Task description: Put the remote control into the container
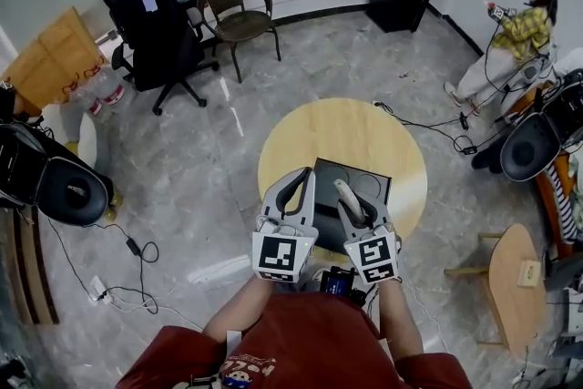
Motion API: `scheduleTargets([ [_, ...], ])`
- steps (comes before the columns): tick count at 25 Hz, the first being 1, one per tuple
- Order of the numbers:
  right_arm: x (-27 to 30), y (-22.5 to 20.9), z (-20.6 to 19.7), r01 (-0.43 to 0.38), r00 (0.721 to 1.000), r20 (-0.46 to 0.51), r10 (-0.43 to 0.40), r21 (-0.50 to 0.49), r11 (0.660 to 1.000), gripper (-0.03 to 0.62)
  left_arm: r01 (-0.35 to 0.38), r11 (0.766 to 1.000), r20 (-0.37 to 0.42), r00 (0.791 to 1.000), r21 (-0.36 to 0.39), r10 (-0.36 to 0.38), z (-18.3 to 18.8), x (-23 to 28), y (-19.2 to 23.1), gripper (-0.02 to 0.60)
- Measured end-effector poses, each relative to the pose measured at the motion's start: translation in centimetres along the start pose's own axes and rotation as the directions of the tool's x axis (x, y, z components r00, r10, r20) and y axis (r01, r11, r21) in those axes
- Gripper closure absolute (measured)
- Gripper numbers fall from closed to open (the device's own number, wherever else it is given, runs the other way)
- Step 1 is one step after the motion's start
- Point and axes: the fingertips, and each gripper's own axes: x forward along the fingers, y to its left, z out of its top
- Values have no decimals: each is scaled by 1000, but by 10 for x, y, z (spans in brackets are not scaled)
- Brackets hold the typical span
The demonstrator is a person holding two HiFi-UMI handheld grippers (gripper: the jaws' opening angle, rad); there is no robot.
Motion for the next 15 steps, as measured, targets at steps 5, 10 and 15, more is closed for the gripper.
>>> scheduleTargets([
  [5,15,17,-40,-89,986,-152,76,-80,993,462,-10,1000,-2,1000,1,10,-1,-2,1,566],
  [10,26,32,-72,-176,954,-270,133,-143,974,462,-18,1000,-2,1000,5,18,1,-3,0,566],
  [15,34,45,-100,-244,918,-359,170,-170,955,462,-24,1000,-5,1000,12,24,1,-5,2,566],
])
